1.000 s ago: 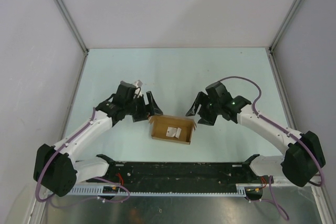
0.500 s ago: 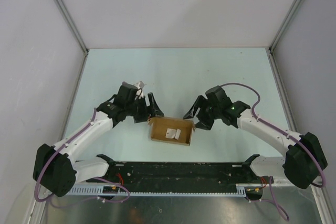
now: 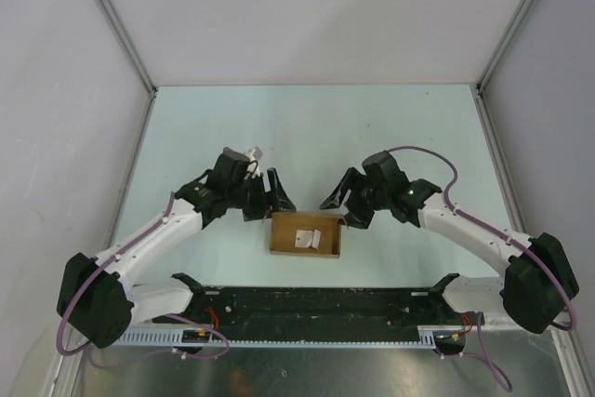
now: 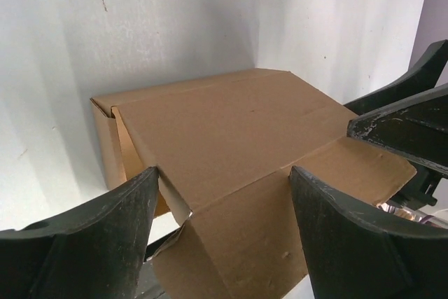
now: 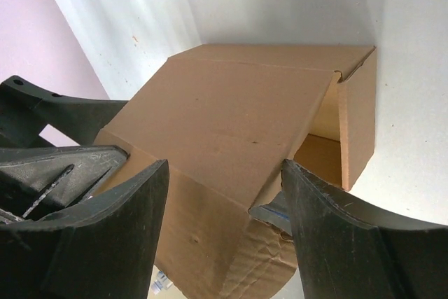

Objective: Fold the paper box

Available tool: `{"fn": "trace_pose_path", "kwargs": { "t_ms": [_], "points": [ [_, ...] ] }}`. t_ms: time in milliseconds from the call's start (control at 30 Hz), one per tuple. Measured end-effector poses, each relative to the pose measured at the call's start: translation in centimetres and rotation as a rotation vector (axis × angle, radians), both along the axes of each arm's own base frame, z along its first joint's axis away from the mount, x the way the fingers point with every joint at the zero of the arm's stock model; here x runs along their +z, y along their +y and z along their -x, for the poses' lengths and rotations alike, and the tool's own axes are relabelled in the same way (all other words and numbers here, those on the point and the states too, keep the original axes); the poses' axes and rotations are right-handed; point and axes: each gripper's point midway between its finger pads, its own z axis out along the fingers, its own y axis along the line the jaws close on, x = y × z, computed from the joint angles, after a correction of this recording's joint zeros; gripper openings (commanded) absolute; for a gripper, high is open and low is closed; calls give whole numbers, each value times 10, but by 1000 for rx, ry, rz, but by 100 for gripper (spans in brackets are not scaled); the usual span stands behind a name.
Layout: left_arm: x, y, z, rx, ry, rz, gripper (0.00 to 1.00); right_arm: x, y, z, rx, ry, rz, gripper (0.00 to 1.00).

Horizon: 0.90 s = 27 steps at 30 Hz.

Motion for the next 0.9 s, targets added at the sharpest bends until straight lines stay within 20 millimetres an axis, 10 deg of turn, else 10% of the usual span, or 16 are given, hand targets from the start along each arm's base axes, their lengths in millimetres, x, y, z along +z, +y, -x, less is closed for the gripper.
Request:
{"fn": "trace_pose_path", "kwargs": {
  "t_ms": [900],
  "points": [
    [-26,15,36,23,5,12,67,-27,-7,21,34,1,87,56]
  ]
}}
